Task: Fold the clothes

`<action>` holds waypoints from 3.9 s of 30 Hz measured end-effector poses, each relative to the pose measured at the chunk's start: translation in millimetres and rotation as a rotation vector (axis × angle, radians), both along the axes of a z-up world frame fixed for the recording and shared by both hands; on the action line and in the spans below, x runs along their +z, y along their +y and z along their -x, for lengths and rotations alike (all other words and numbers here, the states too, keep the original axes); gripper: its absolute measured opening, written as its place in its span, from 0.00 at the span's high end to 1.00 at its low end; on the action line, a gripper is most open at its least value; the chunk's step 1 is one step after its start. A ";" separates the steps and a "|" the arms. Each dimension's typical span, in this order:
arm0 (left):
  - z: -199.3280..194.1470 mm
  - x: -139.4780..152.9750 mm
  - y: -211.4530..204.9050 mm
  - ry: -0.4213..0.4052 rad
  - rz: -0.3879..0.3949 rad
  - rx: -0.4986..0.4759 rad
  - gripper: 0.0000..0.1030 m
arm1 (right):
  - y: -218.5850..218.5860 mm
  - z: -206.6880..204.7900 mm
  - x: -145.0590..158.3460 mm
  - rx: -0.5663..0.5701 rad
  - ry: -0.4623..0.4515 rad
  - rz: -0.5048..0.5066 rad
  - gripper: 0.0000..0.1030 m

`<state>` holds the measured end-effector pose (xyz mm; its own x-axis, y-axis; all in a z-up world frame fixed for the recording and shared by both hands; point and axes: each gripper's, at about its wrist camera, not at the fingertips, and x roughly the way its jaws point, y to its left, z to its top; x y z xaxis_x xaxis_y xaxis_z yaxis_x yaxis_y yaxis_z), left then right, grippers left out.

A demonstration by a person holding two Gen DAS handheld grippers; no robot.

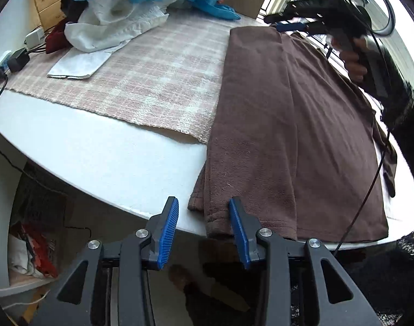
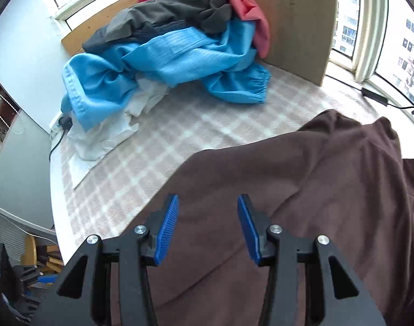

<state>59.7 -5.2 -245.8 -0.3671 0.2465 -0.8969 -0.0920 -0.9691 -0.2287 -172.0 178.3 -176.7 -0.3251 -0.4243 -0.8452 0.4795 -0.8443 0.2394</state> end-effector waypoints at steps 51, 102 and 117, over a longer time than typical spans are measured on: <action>-25.8 26.5 60.8 0.075 -0.064 -0.643 0.69 | 158.5 -69.3 -49.4 -0.542 -0.114 -0.014 0.76; 127.2 117.6 196.0 0.216 -0.004 -0.722 0.56 | 346.8 -135.4 97.8 -0.666 0.124 -0.070 0.58; 187.5 -11.7 256.5 0.030 0.142 -0.650 0.58 | 356.0 60.5 -54.1 -0.494 -0.047 -0.286 0.52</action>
<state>-127.8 251.4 -257.5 -0.2088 0.3057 -0.9290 -0.6719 -0.7350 -0.0909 -232.6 534.3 -230.8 -0.3858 0.0160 -0.9224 0.0056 -0.9998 -0.0197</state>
